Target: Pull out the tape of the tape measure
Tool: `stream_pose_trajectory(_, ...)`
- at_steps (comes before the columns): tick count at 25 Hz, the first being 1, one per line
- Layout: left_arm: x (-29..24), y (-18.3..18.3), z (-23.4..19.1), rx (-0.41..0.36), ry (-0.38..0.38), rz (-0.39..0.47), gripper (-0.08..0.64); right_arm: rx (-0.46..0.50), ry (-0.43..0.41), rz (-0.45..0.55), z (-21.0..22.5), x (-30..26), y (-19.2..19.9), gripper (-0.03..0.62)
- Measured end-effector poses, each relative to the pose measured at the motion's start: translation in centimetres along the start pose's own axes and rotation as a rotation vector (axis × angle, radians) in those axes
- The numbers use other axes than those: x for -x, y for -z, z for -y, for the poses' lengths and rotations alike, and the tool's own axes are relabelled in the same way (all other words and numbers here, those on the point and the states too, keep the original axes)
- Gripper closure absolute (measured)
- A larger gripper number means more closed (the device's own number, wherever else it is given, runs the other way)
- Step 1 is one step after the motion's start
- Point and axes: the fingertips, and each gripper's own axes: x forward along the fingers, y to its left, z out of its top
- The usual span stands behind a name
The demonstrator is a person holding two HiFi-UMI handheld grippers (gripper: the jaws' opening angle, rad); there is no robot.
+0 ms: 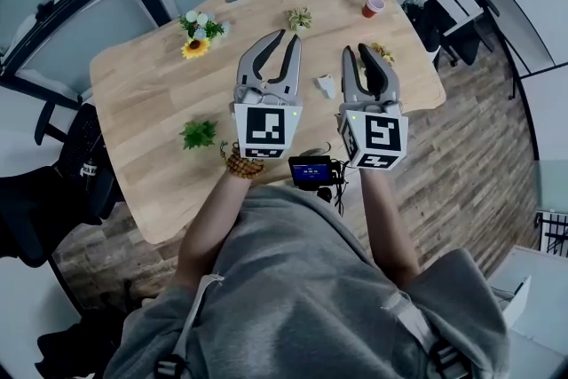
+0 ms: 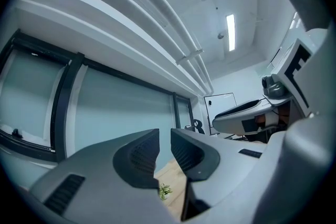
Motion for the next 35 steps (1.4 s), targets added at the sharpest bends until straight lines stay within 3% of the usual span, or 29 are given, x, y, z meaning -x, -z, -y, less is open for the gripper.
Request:
stream_pose_trajectory(14, 0.0, 3.6, 2.0, 0.014, 0.041, -0.052, 0.504, 0.009, -0.025, -0.028, -1.8, -0.5, 3.9, 0.577)
stream_pose_trajectory(26, 0.2, 6.6, 1.4, 0.067, 0.019, -0.101, 0.537, 0.011, -0.045, -0.089, -2.0, -0.2, 6.8, 0.581)
stream_pose_trajectory(35, 0.3, 9.4, 2.3, 0.103, 0.05, -0.157, 0.541, -0.015, -0.055, -0.13, -2.2, -0.2, 8.2, 0.582)
